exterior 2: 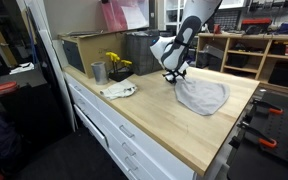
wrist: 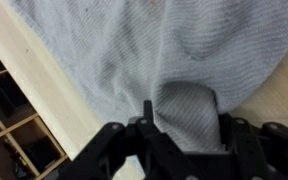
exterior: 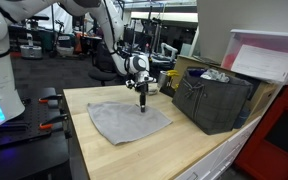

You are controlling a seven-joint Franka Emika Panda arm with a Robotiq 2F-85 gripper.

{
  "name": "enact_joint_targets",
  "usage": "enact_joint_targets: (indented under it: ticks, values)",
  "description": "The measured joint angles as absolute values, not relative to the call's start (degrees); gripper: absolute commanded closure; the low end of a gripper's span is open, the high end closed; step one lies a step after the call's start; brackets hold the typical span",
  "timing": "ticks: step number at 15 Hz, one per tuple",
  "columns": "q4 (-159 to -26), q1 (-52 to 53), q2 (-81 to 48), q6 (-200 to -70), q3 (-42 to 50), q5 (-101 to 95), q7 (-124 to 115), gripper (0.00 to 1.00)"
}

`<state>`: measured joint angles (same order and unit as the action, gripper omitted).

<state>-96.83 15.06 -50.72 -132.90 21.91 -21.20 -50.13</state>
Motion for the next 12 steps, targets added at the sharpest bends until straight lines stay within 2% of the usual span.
enact_joint_targets:
  ticks: [4,6,11,12]
  values:
    - [-98.85,15.32,-50.48,-132.45,23.40,-24.21,-52.50,1.00]
    - [-99.64,14.33,-49.19,-131.95,22.73,-23.44,-52.00,1.00]
    - [-102.00,7.31,-40.81,-129.05,15.41,-14.67,-42.12,0.99]
    - [-102.09,5.75,-38.94,-127.82,13.87,-12.32,-39.59,0.70]
